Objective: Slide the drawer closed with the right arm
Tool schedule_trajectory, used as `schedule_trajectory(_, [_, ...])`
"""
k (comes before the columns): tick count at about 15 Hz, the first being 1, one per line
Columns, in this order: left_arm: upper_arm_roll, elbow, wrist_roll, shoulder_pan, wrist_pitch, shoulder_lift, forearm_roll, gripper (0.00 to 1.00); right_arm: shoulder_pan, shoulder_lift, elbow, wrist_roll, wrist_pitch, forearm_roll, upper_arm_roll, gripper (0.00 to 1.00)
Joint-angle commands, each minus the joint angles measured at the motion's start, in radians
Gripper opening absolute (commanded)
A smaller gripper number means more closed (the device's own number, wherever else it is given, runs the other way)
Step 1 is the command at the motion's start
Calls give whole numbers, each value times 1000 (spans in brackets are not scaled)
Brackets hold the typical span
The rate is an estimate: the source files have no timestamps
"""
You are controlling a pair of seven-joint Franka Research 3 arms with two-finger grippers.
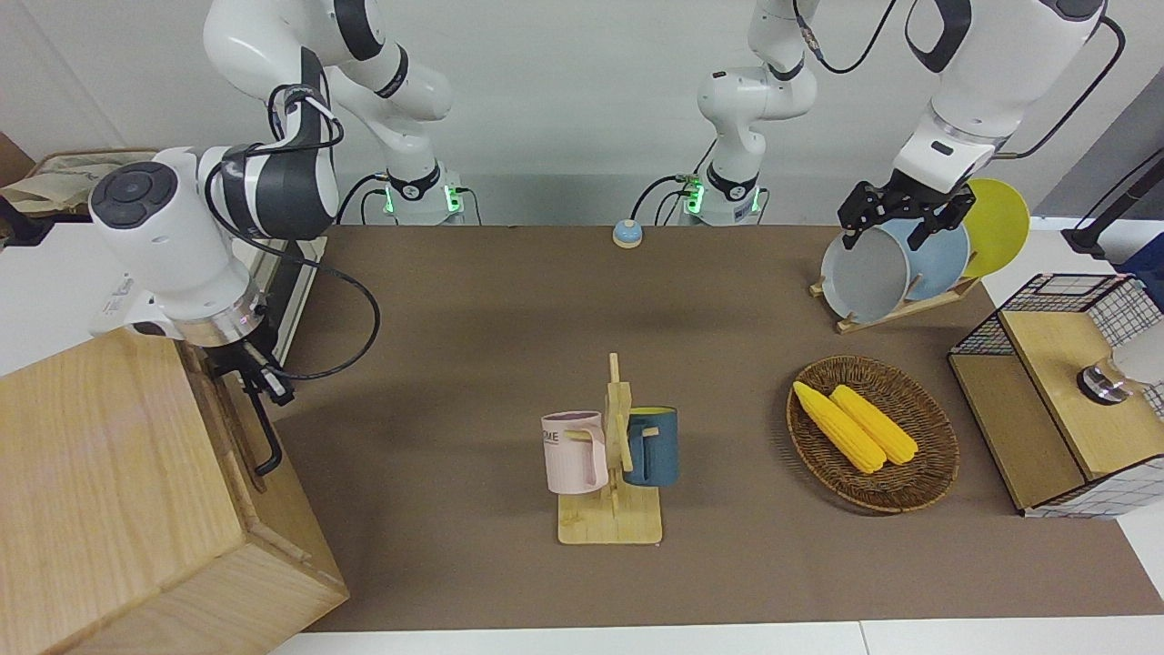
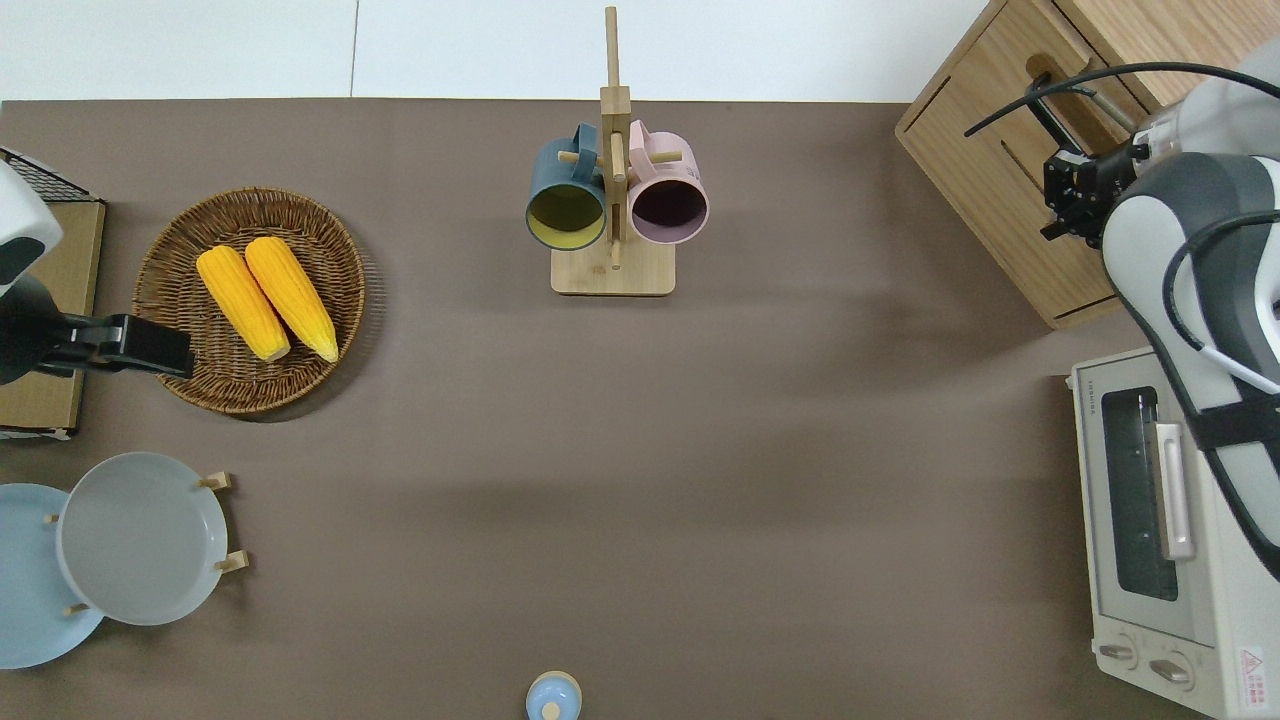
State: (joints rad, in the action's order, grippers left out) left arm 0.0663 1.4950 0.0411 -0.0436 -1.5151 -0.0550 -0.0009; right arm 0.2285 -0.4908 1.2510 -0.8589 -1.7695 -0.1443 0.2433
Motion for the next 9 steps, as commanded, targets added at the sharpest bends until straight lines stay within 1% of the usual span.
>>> schedule_trajectory(1, [0,-9,-10,7,18,4,18,993,20,-32,-44,27,1,-20,16,0])
schedule_trajectory(4, [0,-10,-10,7,18,4,18,993,-1,-25,-44,18,10,-20,17,0])
schedule_trajectory(7, [0,-10,-10,7,18,4,18,993,-44,-14,-39,17,16,-17,14,0])
schedule_trajectory(9, [0,-9,-10,7,18,4,18,993,-81,9,-28,18,15,-17,10,0])
